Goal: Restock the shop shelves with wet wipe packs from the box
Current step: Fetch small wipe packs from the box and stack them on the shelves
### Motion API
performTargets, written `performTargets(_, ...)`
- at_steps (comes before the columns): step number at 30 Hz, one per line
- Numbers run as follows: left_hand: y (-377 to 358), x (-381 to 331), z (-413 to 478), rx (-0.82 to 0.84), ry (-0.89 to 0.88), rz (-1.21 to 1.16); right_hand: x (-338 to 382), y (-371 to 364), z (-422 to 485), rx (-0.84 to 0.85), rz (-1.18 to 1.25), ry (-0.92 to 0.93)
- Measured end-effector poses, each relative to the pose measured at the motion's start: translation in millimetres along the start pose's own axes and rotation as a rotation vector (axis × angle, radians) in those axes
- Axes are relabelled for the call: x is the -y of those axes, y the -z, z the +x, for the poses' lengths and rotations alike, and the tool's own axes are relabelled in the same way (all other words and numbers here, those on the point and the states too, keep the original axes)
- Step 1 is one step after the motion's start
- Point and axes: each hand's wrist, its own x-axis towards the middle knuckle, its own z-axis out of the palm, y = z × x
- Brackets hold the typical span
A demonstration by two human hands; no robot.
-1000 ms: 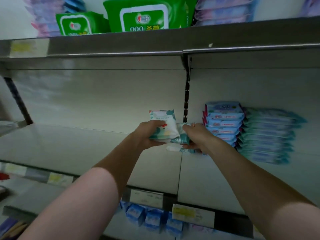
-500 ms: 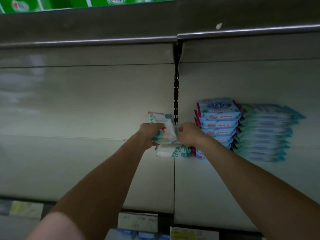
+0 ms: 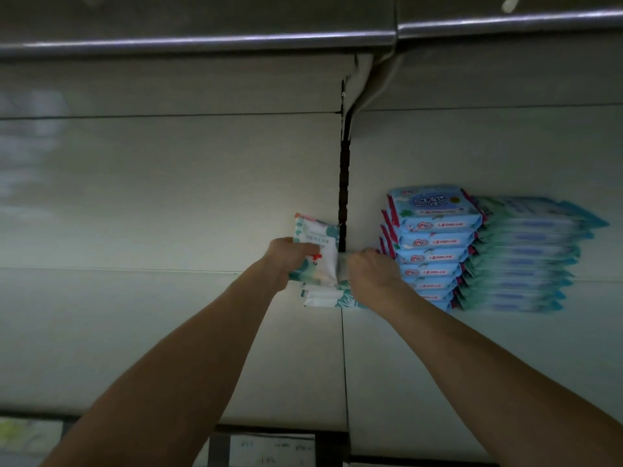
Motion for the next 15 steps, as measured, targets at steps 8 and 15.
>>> performTargets(8,16.0,0.6,-6.3,0.028,0.040,-0.070,2.9,-12.0,0.9,-0.028,-0.099,0.098)
performTargets(15,22.1,-9.6,-24.0,0.080,0.082,-0.152,2.5,10.4,1.6,-0.062,0.058,0.227)
